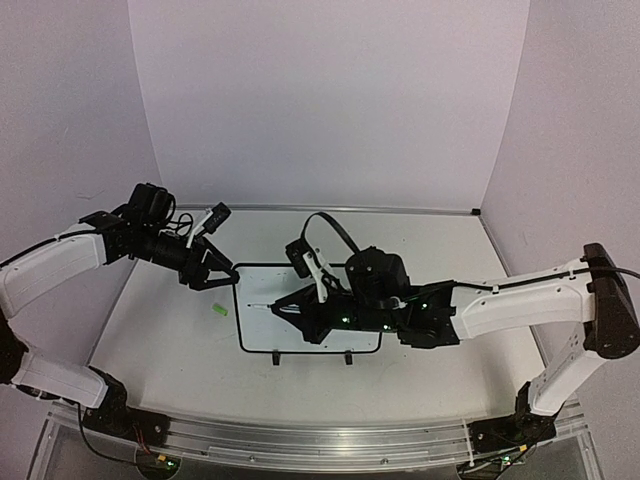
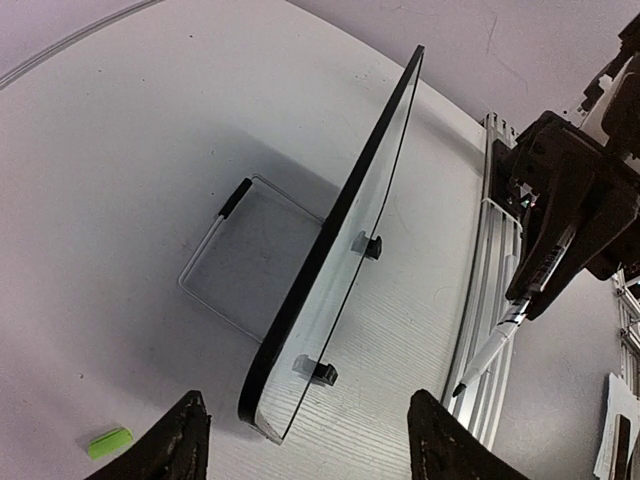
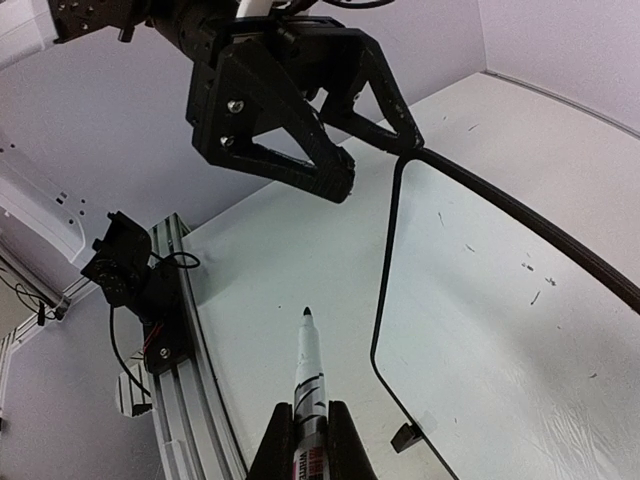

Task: Write a sentence on the whiteboard
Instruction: Hold the whiteboard at the center of the board.

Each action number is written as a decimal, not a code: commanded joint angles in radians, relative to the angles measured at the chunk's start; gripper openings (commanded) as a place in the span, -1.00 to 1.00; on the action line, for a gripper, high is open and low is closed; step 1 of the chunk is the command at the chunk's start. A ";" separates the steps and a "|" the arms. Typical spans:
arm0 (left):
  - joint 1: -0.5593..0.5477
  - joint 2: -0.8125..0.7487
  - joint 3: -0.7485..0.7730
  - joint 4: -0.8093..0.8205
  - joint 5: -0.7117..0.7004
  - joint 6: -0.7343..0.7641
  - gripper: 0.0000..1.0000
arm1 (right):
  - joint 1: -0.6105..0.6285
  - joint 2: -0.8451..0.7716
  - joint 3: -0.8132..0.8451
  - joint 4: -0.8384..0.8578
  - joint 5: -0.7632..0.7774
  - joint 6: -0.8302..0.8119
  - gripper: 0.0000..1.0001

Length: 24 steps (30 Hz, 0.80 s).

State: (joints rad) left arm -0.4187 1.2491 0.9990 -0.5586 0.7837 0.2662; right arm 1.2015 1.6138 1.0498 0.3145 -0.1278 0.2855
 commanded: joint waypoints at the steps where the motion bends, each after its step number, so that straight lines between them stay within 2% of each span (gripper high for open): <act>1: -0.005 -0.020 -0.001 0.023 -0.035 0.015 0.24 | 0.003 0.037 0.070 0.051 0.068 0.006 -1.00; 8: -0.038 -0.003 0.000 0.019 -0.104 0.020 -0.02 | 0.002 0.069 0.102 0.051 0.098 0.002 -1.00; 14: -0.045 0.010 0.009 0.007 -0.104 0.031 -0.30 | -0.008 0.083 0.117 0.050 0.096 0.002 -1.00; 24: -0.046 0.025 0.016 -0.012 -0.138 0.051 -0.54 | -0.015 0.104 0.151 0.016 0.114 0.005 -1.00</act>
State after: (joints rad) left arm -0.4599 1.2697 0.9989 -0.5594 0.6690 0.2932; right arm 1.1920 1.7004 1.1537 0.3229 -0.0399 0.2886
